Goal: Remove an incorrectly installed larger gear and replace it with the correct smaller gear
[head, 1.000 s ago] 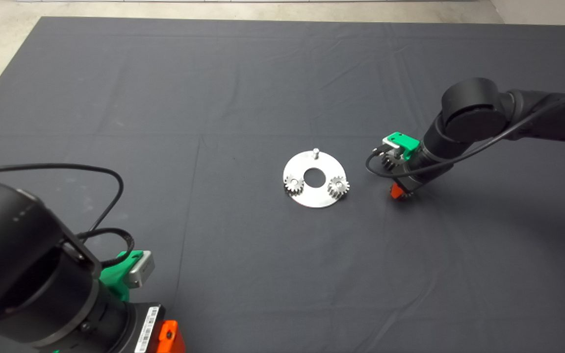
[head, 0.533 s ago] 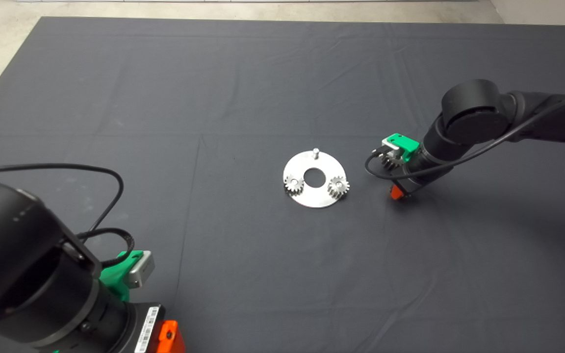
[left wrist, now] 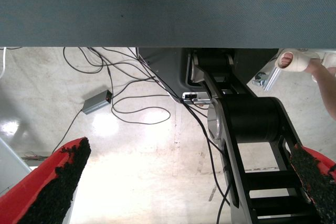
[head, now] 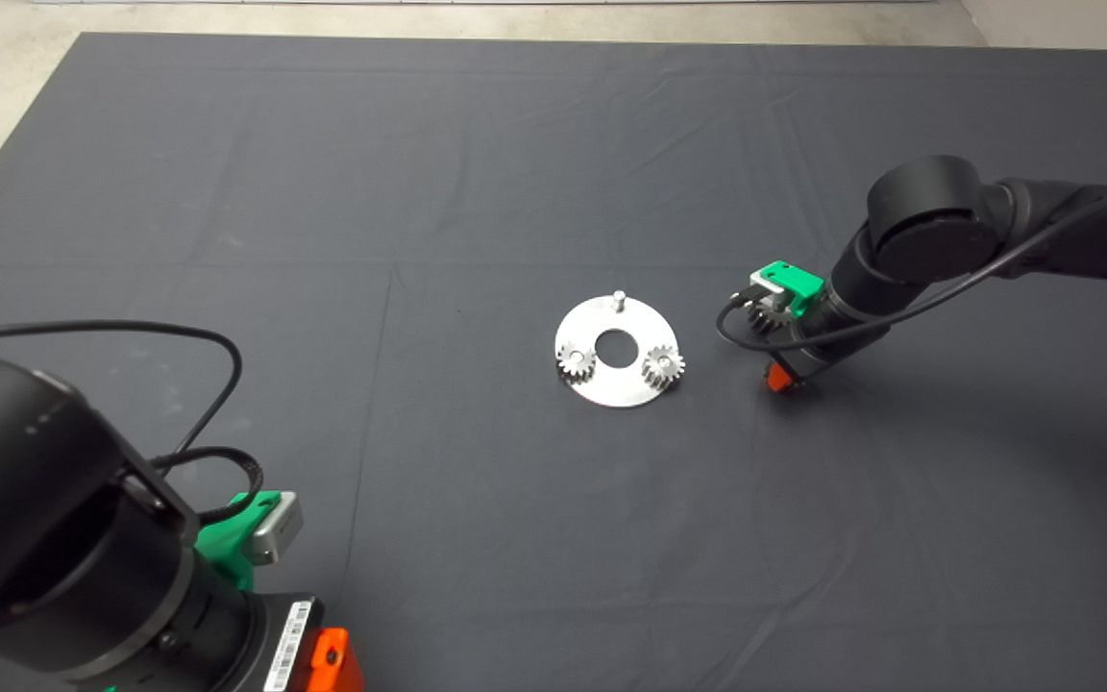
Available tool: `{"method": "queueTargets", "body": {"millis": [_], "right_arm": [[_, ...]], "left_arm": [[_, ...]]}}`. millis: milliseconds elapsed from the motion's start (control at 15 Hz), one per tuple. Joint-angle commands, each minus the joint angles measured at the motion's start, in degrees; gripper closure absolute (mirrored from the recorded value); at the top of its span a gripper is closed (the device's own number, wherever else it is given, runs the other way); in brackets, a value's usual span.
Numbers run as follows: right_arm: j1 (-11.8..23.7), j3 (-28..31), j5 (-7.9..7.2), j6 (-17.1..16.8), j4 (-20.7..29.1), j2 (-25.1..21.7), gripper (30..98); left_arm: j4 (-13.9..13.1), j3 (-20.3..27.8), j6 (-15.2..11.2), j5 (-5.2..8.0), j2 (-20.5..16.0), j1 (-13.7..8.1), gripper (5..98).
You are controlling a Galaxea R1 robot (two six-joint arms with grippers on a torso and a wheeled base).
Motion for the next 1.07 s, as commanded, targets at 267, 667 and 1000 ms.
{"method": "queueTargets", "body": {"millis": [267,667,1000], "right_arm": [[-0.21,0.8,-4.63,0.3,-6.09,0.08,78.3],[-0.21,0.71,-4.63,0.56,-6.25,-0.13,85.0],[-0.13,0.74,-4.63,0.65,-6.21,-0.19,85.6]], "left_arm": [[-1.14,0.77,-0.45,0.16,-0.06,-0.2,5.5],[-1.14,0.77,-0.45,0.16,-0.06,-0.14,5.5],[-1.14,0.77,-0.45,0.07,-0.06,-0.14,5.5]]}}
